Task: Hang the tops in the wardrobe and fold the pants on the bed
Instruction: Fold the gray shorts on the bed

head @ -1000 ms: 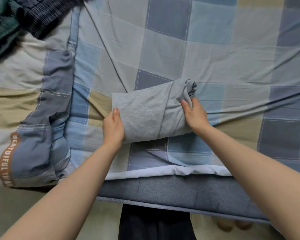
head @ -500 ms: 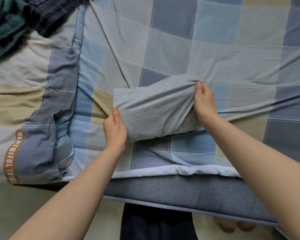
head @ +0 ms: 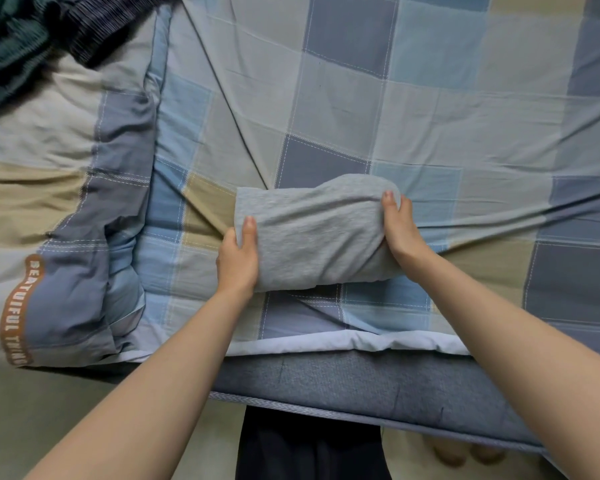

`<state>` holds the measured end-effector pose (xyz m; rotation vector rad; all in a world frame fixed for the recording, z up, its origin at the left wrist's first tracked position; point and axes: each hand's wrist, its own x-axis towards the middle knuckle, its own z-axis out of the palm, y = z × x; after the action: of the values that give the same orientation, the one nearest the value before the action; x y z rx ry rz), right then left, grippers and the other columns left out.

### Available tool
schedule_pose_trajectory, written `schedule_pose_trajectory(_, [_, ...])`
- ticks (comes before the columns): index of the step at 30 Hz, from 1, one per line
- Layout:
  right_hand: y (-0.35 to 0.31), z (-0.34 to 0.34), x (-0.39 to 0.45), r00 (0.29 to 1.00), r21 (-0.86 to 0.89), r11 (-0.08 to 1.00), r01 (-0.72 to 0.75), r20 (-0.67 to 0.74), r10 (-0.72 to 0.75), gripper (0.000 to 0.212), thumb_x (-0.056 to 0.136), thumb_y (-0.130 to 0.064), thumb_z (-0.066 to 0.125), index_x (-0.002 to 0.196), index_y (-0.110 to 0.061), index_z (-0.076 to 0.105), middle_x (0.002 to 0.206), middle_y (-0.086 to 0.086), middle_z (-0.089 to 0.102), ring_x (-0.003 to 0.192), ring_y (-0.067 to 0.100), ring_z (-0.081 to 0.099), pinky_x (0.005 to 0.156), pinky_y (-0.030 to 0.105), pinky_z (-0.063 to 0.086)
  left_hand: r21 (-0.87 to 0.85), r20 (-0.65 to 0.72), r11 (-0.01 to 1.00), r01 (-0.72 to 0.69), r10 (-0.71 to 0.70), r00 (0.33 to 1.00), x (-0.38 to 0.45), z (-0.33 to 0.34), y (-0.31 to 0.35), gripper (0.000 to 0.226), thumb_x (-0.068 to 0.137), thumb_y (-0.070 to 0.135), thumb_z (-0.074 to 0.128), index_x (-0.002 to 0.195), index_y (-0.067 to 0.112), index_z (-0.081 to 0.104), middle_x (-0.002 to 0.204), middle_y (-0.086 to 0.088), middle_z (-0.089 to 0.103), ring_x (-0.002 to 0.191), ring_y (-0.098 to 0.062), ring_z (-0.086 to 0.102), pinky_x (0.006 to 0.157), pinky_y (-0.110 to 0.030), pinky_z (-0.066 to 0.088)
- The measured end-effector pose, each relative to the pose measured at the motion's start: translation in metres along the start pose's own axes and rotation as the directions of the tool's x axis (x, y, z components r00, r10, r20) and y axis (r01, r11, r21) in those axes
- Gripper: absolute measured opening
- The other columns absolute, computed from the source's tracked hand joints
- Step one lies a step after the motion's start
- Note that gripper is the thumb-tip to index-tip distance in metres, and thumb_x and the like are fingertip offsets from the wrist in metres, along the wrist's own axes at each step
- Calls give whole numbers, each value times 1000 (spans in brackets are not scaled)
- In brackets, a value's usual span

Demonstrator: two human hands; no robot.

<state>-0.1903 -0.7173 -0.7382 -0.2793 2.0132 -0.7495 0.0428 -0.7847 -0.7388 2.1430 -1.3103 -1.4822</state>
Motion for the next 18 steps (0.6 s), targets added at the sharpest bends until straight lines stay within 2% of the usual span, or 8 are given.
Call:
schedule_pose_trajectory(2, [7, 2, -8, 997, 38, 999, -17, 82, 14, 61, 99, -50, 37, 147, -15, 22, 146, 1, 40, 133, 19, 38, 102, 25, 27, -26, 53, 1000, 17, -16, 998, 1, 0, -2, 41, 92, 53, 55, 116, 19, 57, 117, 2, 62, 112, -20, 56, 102, -37, 43])
schedule_pose_trajectory(4, [11, 4, -16, 993, 87, 996, -19, 120, 9, 63, 99, -47, 40, 147, -13, 20, 144, -1, 39, 131, 15, 39, 101, 22, 28, -50, 62, 994, 97, -94, 994, 2, -2, -1, 52, 88, 53, 62, 120, 13, 59, 121, -2, 64, 112, -22, 59, 103, -40, 45])
schedule_pose_trajectory(6, [13, 5, -22, 994, 131, 991, -18, 109, 4, 60, 99, -45, 42, 146, -12, 25, 139, -3, 43, 127, 12, 42, 101, 22, 31, -61, 62, 981, 185, -181, 981, 2, -4, 0, 52, 83, 58, 65, 109, 12, 64, 111, -5, 68, 104, -25, 63, 99, -43, 49])
schedule_pose_trajectory(8, [17, 1, -30, 995, 155, 988, -17, 97, 2, 56, 98, -45, 44, 142, -13, 34, 136, -5, 48, 125, 12, 46, 101, 24, 34, -71, 74, 977, 202, -197, 978, -9, -9, 2, 42, 82, 57, 67, 94, 16, 66, 101, -4, 70, 97, -24, 66, 92, -42, 53])
schedule_pose_trajectory(12, [17, -17, -61, 998, 109, 993, 38, 54, -44, 46, 98, -47, 41, 135, -20, 44, 125, -7, 53, 112, 9, 48, 93, 24, 34, -128, 73, 987, 100, -91, 993, -50, -21, 12, 27, 91, 47, 61, 97, 21, 66, 95, 5, 69, 93, -14, 65, 74, -28, 52])
schedule_pose_trajectory(15, [5, -39, -91, 993, 93, 989, 112, -37, -109, 38, 100, -41, 40, 131, -19, 45, 118, -9, 54, 111, 11, 50, 90, 22, 34, -139, 50, 990, 34, -27, 998, -84, -34, 25, 39, 93, 49, 57, 113, 16, 65, 104, 3, 68, 100, -16, 63, 87, -35, 53])
schedule_pose_trajectory(18, [-21, -72, -131, 976, 118, 975, 189, -134, -173, 38, 102, -33, 39, 137, -19, 41, 122, -9, 51, 114, 9, 50, 91, 18, 33, -117, 3, 992, -36, 37, 999, -123, -51, 54, 45, 93, 51, 55, 112, 11, 67, 103, -1, 70, 102, -20, 64, 92, -41, 52])
